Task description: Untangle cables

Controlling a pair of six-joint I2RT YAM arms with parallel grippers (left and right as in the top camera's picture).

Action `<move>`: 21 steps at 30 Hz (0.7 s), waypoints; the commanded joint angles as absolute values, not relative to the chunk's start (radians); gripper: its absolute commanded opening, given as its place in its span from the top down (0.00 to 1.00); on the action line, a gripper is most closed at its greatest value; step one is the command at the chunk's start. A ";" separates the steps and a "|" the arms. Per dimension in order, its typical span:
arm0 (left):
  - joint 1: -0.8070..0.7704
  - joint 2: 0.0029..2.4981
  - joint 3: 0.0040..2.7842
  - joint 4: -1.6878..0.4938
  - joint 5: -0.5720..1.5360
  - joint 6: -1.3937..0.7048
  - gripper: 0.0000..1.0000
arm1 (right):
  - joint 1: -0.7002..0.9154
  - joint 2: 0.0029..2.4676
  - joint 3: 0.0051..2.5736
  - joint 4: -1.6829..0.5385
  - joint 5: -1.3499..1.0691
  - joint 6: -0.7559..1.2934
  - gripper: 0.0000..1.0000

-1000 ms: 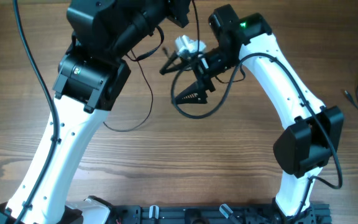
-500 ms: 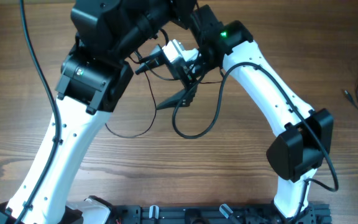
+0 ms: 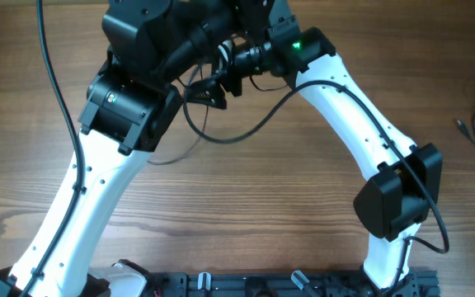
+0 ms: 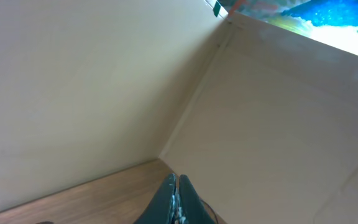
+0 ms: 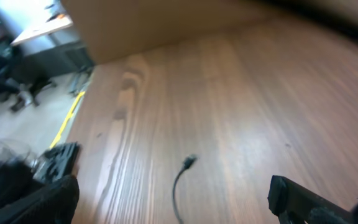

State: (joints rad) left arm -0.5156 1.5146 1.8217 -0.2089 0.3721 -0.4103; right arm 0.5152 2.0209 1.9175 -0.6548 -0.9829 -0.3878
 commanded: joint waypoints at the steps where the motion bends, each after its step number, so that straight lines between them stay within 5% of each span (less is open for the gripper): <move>1: -0.520 1.494 1.833 -0.206 0.385 -0.424 0.96 | 0.510 2.012 1.926 -0.621 -0.913 -0.229 0.00; 13: -0.520 1.494 1.833 -0.206 0.385 -0.424 0.96 | 0.510 2.012 1.926 -0.656 -0.346 0.191 0.00; 21: -0.521 1.494 1.833 -0.227 0.389 -0.428 0.96 | 0.510 2.012 1.926 -0.611 -0.475 0.065 0.00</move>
State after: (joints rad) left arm -0.5156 1.5146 1.8217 -0.2153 0.3717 -0.4107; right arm 0.5137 2.0209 1.9179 -0.6323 -0.4229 0.1184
